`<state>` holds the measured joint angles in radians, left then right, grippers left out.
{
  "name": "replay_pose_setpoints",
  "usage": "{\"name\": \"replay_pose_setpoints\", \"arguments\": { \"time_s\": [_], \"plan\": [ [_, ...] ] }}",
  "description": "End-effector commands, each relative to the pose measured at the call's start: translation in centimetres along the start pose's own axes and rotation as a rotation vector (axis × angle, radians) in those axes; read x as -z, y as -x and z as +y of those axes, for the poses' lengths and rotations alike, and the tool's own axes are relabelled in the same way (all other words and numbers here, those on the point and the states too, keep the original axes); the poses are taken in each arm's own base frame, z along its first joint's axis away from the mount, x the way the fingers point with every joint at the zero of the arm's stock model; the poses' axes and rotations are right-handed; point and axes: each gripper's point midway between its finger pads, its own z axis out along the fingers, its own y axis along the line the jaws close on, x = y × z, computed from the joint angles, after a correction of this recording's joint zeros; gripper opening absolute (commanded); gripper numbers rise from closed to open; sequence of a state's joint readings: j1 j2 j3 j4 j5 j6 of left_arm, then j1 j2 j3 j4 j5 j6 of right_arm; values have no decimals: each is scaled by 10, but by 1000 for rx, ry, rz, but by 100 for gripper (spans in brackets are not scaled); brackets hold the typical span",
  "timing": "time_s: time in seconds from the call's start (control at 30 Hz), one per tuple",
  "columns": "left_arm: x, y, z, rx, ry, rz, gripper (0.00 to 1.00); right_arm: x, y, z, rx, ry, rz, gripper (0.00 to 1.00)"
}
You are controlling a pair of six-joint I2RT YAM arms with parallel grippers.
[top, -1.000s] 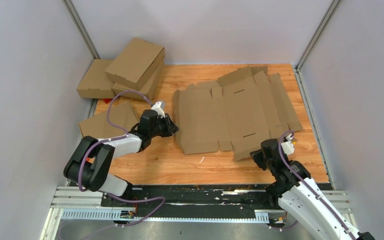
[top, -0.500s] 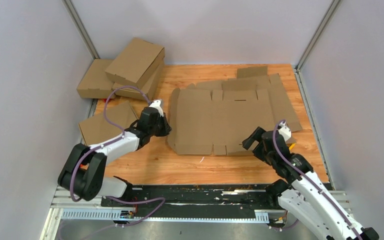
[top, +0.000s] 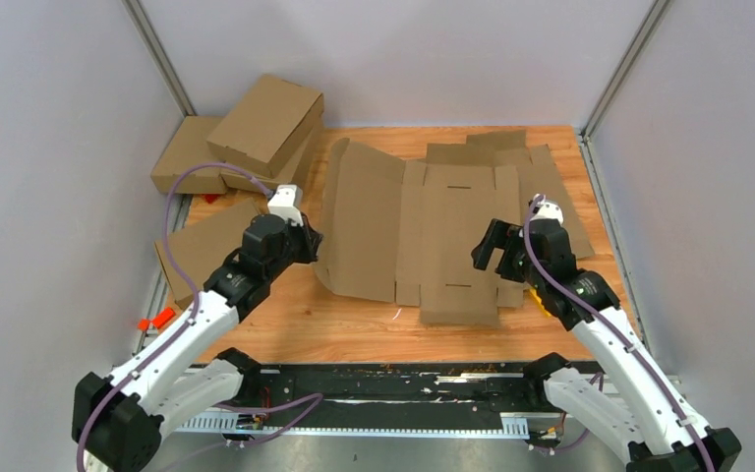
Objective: Fold the paper box
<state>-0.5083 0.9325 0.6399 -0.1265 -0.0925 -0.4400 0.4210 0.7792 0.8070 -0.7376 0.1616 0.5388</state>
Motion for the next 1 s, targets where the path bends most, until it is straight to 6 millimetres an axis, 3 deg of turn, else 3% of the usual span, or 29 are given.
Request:
{"name": "replay_pose_setpoints", "arguments": {
  "time_s": [0.0, 0.17, 0.33, 0.47, 0.73, 0.83, 0.97],
  "plan": [
    [22, 28, -20, -37, -79, -38, 0, -10, 23, 9, 74, 84, -108, 99],
    [32, 32, -27, -38, -105, -36, 0, -21, 36, -21, -16, -5, -191, 100],
    [31, 27, -40, -65, -155, 13, 0, -53, 26, -48, -148, -27, -123, 100],
    [30, 26, -48, -78, -177, 19, 0, -72, 30, -76, -160, -127, -126, 100],
    [22, 20, -50, -75, -168, 56, 0, -114, 23, -84, -208, -103, -65, 99],
    [20, 19, -51, -63, -174, 56, 0, -121, 26, -115, -213, -242, -59, 97],
    [20, 22, -49, -62, -159, 47, 0, -119, 21, -125, -218, -299, -24, 97]
  ]
}}
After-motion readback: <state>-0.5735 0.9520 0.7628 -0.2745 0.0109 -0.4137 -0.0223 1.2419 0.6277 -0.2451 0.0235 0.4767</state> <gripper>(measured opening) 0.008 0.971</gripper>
